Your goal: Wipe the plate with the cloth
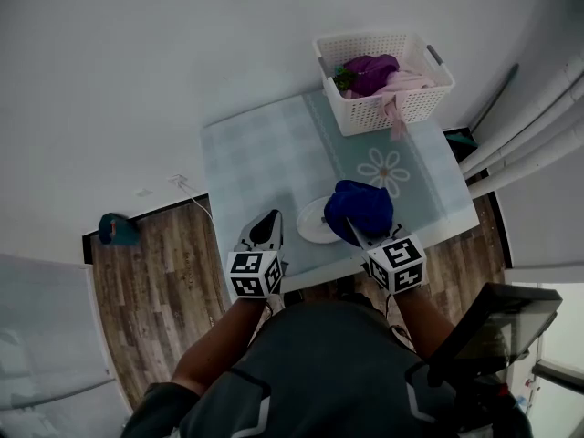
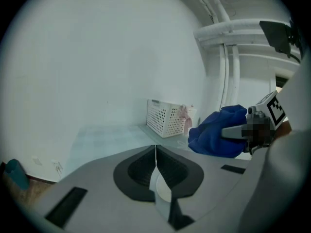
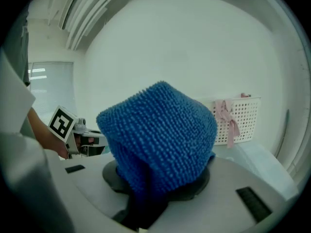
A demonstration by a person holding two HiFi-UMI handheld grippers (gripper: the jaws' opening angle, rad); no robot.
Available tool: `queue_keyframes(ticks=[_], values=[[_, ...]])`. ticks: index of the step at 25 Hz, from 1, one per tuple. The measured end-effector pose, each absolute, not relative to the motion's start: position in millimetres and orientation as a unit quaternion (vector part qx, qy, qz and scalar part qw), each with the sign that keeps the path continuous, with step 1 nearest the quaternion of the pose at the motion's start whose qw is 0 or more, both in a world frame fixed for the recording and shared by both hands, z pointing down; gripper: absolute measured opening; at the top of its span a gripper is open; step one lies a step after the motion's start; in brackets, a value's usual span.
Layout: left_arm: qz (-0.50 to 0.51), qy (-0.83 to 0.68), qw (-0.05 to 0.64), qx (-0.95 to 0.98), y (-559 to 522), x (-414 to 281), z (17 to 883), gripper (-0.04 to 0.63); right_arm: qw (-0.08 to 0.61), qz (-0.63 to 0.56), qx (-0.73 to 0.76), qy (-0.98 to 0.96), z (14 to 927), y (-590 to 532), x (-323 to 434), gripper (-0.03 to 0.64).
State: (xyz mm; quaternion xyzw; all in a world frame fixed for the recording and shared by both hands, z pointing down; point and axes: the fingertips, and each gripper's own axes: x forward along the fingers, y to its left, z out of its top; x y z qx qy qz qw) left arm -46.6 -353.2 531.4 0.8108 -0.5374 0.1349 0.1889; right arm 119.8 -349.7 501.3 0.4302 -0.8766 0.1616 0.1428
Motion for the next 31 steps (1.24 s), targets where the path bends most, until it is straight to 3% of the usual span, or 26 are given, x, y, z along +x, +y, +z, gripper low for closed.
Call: queue_keyframes(ticks=[10,31], values=[[0.060,-0.528,0.145,0.834,-348.5,-49.6,442.4,0.011,0.073,0.140,0.436,-0.886,439.4,-346.5,102.4,0.115],[0.038,-0.531,0.120,0.838,-345.8,-57.8,409.7,0.009,0.064,0.106,0.441,-0.889,410.3,-350.3,93.0,0.114]])
